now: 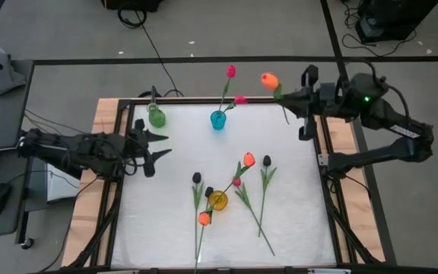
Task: Sort flowers into vase by color
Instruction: Put the orange flower into the yellow vase
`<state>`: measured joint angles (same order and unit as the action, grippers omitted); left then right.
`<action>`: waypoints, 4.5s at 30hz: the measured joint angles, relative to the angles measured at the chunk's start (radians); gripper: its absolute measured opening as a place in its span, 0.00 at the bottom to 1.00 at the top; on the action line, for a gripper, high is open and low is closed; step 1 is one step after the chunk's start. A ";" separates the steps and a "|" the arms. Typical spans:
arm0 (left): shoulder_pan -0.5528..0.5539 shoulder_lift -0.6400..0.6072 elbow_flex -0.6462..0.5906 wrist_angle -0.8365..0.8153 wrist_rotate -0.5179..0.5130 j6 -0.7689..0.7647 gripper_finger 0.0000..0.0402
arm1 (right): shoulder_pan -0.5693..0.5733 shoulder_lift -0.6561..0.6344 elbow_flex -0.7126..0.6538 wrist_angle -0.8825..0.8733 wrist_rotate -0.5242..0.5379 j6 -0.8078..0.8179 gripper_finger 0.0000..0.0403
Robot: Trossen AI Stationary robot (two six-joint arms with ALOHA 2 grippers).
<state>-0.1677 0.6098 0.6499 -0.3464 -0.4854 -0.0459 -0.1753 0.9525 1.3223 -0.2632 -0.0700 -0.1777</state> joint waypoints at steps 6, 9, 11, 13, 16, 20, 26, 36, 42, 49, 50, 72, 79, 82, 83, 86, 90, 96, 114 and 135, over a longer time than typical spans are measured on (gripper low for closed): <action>0.000 -0.023 -0.081 0.054 -0.001 -0.036 0.54 | 0.053 -0.152 -0.260 0.165 0.124 0.067 0.05; 0.000 -0.024 -0.104 0.069 -0.001 -0.048 0.54 | 0.087 -0.226 -0.388 0.256 0.185 0.105 0.05; 0.000 -0.024 -0.118 0.067 -0.002 -0.061 0.54 | 0.113 -0.272 -0.470 0.320 0.221 0.126 0.05; 0.000 -0.023 -0.124 0.065 -0.002 -0.071 0.54 | 0.140 -0.312 -0.541 0.371 0.249 0.145 0.05; 0.000 -0.024 -0.127 0.066 -0.003 -0.085 0.54 | 0.183 -0.356 -0.632 0.437 0.296 0.174 0.05; 0.000 -0.023 -0.128 0.067 -0.003 -0.085 0.54 | 0.257 -0.381 -0.737 0.539 0.342 0.186 0.05; 0.000 -0.023 -0.128 0.067 -0.003 -0.085 0.54 | 0.386 -0.368 -0.888 0.794 0.402 0.179 0.05; 0.000 -0.023 -0.128 0.066 -0.003 -0.082 0.54 | 0.596 -0.175 -1.002 1.171 0.526 0.129 0.05; 0.000 -0.023 -0.128 0.066 -0.014 -0.082 0.54 | 0.666 0.045 -0.991 1.394 0.624 0.047 0.05; 0.000 -0.021 -0.128 0.066 -0.014 -0.082 0.54 | 0.708 0.323 -0.888 1.520 0.762 -0.019 0.05; 0.000 -0.021 -0.128 0.066 -0.014 -0.082 0.54 | 0.712 0.359 -0.869 1.543 0.766 -0.038 0.05; 0.000 -0.021 -0.128 0.065 -0.015 -0.070 0.54 | 0.716 0.721 -0.496 1.715 0.832 -0.136 0.05; 0.000 -0.021 -0.128 0.065 -0.015 -0.065 0.54 | 0.702 0.766 -0.468 1.764 0.819 -0.136 0.05; 0.000 -0.021 -0.128 0.065 -0.016 -0.064 0.54 | 0.694 0.783 -0.468 1.786 0.801 -0.125 0.05; 0.000 -0.021 -0.128 0.065 -0.015 -0.064 0.54 | 0.691 0.786 -0.468 1.783 0.800 -0.126 0.05; 0.000 -0.021 -0.128 0.065 -0.016 -0.064 0.54 | 0.676 0.804 -0.468 1.802 0.795 -0.121 0.05; 0.000 -0.021 -0.128 0.069 -0.015 -0.063 0.54 | 0.656 0.830 -0.468 1.819 0.772 -0.101 0.05; 0.000 -0.021 -0.128 0.073 -0.015 -0.063 0.54 | 0.643 0.838 -0.468 1.817 0.749 -0.085 0.05; 0.000 -0.021 -0.128 0.073 -0.015 -0.063 0.54 | 0.628 0.863 -0.453 1.814 0.720 -0.083 0.05; 0.000 -0.021 -0.128 0.074 -0.015 -0.044 0.54 | 0.578 0.862 -0.453 1.695 0.610 0.026 0.05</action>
<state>-0.1677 0.5888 0.5217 -0.2722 -0.5007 -0.0900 0.4029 1.8149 0.8693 1.4320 0.5397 -0.1514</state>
